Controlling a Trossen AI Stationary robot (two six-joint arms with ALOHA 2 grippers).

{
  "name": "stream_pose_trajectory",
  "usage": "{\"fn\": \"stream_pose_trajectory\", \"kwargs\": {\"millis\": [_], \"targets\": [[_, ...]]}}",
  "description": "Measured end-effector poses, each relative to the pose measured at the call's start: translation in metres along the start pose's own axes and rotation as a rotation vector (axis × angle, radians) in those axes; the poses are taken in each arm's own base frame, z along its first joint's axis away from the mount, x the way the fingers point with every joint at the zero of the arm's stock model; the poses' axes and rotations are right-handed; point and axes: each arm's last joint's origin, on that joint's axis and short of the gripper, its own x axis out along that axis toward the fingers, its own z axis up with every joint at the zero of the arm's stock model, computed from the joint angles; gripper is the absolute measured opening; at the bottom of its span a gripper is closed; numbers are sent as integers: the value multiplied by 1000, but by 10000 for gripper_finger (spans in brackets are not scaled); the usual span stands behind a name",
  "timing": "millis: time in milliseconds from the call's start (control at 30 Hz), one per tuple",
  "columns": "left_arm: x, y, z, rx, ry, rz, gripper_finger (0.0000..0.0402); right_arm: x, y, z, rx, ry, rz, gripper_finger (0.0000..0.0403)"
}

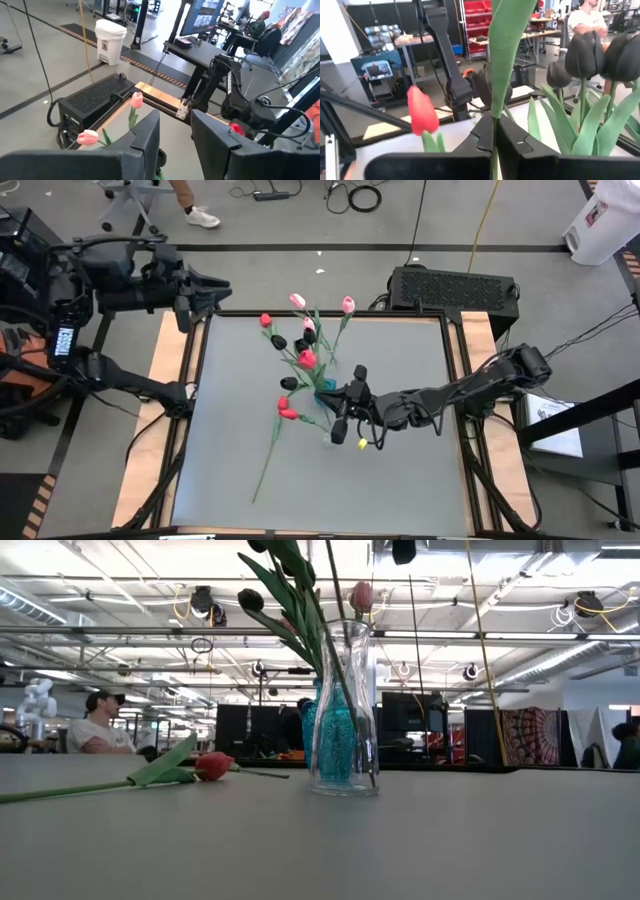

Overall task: Sort flowers into vase by color
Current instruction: Put the bottom left red tulip into the bottom transparent vase

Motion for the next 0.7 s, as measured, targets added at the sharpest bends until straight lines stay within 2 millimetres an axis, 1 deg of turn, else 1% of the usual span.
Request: {"fn": "stream_pose_trajectory", "kwargs": {"millis": [500, 700], "targets": [[7, -3, -1, 7, 10, 11, 118, 9, 1, -19, -25, 75, 12, 0], [7, -3, -1, 8, 10, 16, 118, 9, 2, -22, -30, 93, 35, 0]]}}
